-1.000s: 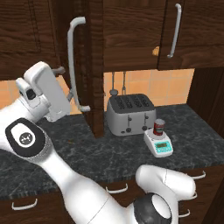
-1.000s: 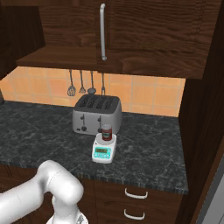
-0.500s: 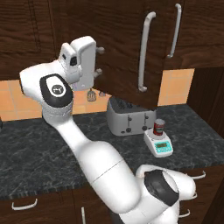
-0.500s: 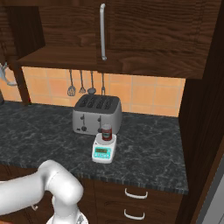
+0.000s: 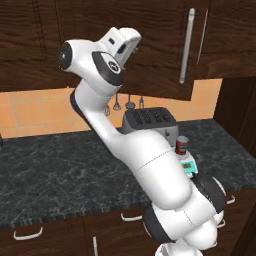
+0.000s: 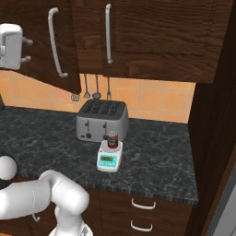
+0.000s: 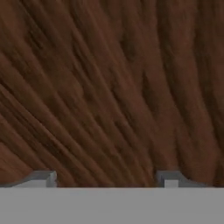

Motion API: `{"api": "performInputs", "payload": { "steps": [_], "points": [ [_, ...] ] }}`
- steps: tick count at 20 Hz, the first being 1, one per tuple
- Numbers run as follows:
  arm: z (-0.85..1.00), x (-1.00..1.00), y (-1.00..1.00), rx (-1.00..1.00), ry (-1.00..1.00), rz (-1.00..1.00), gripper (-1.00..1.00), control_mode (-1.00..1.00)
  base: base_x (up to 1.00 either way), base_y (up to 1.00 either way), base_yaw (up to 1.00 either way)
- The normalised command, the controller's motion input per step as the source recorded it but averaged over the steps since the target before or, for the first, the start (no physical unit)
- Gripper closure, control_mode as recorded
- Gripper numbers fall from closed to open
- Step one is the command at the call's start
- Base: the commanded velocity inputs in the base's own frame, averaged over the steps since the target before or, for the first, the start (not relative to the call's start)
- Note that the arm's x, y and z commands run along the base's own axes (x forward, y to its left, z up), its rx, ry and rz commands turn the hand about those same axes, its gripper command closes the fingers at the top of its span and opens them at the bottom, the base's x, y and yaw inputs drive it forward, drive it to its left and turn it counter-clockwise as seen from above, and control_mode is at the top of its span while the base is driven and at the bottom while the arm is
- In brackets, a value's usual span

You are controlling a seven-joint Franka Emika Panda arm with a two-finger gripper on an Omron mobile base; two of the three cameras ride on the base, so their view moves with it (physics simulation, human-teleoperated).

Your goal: Pick the canned food and place it on the digital scale for weighing, and close the cabinet.

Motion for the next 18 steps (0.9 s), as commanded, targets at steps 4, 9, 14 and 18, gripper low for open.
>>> {"api": "performInputs", "payload": {
  "steps": [4,9,14,18],
  "points": [
    [-0.28,0.99,-0.98,0.33,-0.01,0.36,-1.0,-1.0,0.0,0.0,0.0],
    [-0.32,1.0,-0.41,0.23,-0.02,0.24,-1.0,-1.0,0.0,0.0,0.0],
    [-0.35,1.0,-0.18,0.25,-0.06,0.22,-1.0,-1.0,0.0,0.0,0.0],
    [-0.38,0.97,-0.33,0.35,-0.03,0.22,-1.0,-1.0,0.0,0.0,0.0]
  ]
}}
